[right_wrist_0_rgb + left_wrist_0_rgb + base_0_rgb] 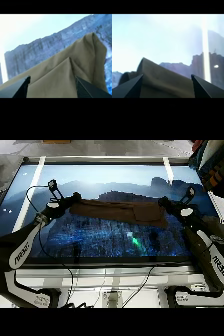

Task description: Fold the clothes and pants, and hang the long-sleeved shirts on hangers.

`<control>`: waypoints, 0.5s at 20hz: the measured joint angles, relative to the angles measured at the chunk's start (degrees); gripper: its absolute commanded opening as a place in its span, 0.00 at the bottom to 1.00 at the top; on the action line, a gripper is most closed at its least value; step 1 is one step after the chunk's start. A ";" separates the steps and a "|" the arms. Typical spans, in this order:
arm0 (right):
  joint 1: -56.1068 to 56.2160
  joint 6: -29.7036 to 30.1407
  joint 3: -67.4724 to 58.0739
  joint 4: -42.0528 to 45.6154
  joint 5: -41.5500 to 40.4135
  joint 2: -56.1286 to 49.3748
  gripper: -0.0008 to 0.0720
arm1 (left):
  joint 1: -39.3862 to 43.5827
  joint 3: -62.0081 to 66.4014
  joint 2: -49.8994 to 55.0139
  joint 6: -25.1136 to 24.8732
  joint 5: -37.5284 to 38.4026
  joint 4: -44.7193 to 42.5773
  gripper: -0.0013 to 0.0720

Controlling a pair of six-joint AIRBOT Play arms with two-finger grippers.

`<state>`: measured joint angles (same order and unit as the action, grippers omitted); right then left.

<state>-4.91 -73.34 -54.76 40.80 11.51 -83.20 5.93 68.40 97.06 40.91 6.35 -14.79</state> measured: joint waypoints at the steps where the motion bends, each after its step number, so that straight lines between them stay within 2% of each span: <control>1: -0.17 -0.02 -0.26 0.72 0.61 -0.17 0.87 | -0.46 0.37 0.09 0.02 0.39 -0.66 0.99; 3: -0.92 -0.04 -0.59 2.16 2.73 -0.39 0.87 | -2.14 0.81 -0.04 0.02 2.82 -1.73 0.99; 5: -2.08 -0.07 -0.74 3.15 5.79 -0.50 0.87 | -5.01 1.07 -0.20 2.05 6.86 -2.75 0.99; 7: -3.15 -0.13 -0.83 4.13 9.49 -0.57 0.87 | -8.50 1.18 -0.15 6.40 13.09 -6.86 0.99; 10: -3.93 -0.15 -0.87 5.66 13.66 -0.63 0.87 | -13.14 1.25 0.07 14.82 23.17 -19.04 0.99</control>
<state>-8.84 -73.49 -55.64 46.46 25.17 -83.83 -7.20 69.65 97.12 55.72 29.52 -33.82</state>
